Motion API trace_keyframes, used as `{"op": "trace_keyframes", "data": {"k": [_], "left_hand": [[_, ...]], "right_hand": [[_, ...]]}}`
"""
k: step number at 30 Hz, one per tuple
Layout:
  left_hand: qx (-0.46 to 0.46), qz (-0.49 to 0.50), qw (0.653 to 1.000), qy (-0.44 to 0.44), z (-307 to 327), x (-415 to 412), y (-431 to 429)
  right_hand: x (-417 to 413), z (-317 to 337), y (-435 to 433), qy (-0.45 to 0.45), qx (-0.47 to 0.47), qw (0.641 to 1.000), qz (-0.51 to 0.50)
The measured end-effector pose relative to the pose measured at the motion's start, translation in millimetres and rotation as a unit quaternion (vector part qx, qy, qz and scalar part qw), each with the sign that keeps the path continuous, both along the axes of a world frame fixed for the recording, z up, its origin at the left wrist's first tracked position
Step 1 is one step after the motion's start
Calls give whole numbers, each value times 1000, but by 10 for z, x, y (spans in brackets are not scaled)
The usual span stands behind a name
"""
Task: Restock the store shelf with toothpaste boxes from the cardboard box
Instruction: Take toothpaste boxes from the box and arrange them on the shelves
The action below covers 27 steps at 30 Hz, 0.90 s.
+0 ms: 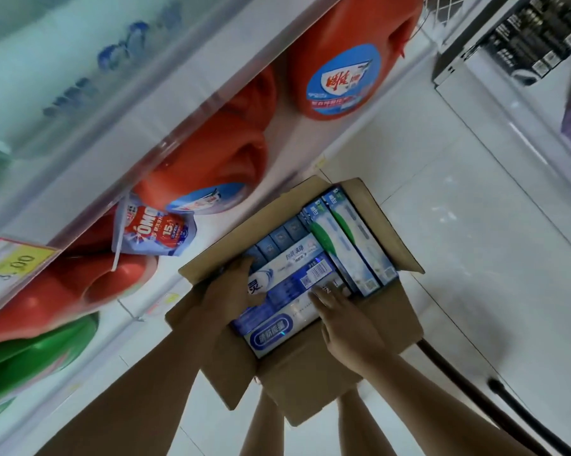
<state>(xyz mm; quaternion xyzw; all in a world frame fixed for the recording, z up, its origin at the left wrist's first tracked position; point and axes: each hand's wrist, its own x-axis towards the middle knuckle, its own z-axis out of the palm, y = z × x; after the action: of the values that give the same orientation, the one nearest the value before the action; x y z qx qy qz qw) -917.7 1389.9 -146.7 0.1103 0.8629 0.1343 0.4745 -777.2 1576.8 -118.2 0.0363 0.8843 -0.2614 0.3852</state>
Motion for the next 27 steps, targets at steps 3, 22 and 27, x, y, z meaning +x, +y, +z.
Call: {"op": "trace_keyframes", "data": {"k": [3, 22, 27], "left_hand": [[0, -16, 999, -28, -19, -3, 16], [-33, -129, 991, 23, 28, 96, 64], [-18, -28, 995, 93, -44, 190, 77]], "right_hand": [[23, -18, -10, 9, 1, 1000, -7], [-12, -4, -36, 44, -15, 996, -75], [-79, 9, -60, 86, -18, 993, -83]]}}
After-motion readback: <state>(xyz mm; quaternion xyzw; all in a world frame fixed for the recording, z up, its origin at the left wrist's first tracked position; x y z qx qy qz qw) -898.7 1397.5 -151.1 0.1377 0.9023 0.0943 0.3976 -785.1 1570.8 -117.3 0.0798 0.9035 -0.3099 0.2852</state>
